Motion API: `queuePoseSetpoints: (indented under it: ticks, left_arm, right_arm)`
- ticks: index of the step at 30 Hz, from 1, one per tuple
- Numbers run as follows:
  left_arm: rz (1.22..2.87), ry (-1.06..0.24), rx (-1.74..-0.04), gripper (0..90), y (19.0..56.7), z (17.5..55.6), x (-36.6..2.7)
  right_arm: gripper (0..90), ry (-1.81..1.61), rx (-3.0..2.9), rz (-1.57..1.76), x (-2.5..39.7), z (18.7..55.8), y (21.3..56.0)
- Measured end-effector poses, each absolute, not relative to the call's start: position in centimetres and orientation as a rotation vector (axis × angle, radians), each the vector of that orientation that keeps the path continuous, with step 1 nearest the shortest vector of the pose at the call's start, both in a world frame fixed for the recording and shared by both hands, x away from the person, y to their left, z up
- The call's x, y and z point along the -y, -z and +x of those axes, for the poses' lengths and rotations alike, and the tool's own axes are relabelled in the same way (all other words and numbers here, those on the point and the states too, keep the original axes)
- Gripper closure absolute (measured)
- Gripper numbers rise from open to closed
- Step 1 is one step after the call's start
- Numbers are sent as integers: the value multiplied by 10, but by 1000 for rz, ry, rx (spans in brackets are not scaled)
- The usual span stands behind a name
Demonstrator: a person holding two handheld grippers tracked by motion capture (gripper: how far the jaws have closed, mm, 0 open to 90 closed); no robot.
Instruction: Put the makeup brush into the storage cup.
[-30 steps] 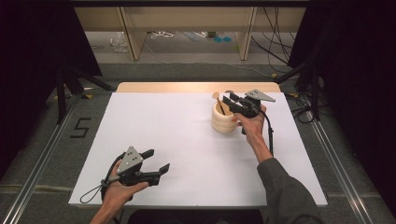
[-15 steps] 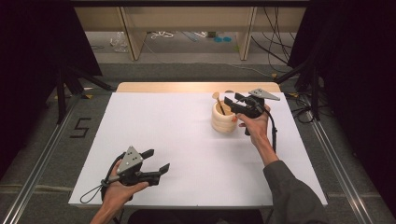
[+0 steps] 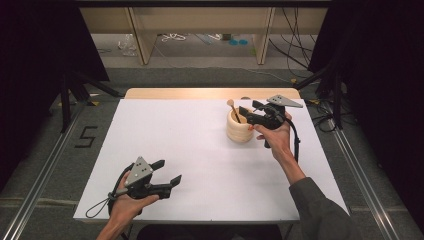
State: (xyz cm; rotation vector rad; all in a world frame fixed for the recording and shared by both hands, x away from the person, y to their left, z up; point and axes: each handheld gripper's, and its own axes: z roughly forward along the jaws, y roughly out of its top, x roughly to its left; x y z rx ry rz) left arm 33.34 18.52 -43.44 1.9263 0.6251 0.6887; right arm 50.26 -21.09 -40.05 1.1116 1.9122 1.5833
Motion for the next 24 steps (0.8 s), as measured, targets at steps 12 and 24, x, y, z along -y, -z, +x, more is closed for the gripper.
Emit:
queuePoseSetpoints:
  ticks: [12, 24]
  left_arm:
    - [1851, -552, -771, 222, 438, 324, -178]
    - [1918, -691, -625, 220, 434, 333, -185]
  right_arm:
    - [284, -1580, -1939, 1122, 209, 484, 405]
    - [249, -1568, -1961, 1101, 207, 467, 400]
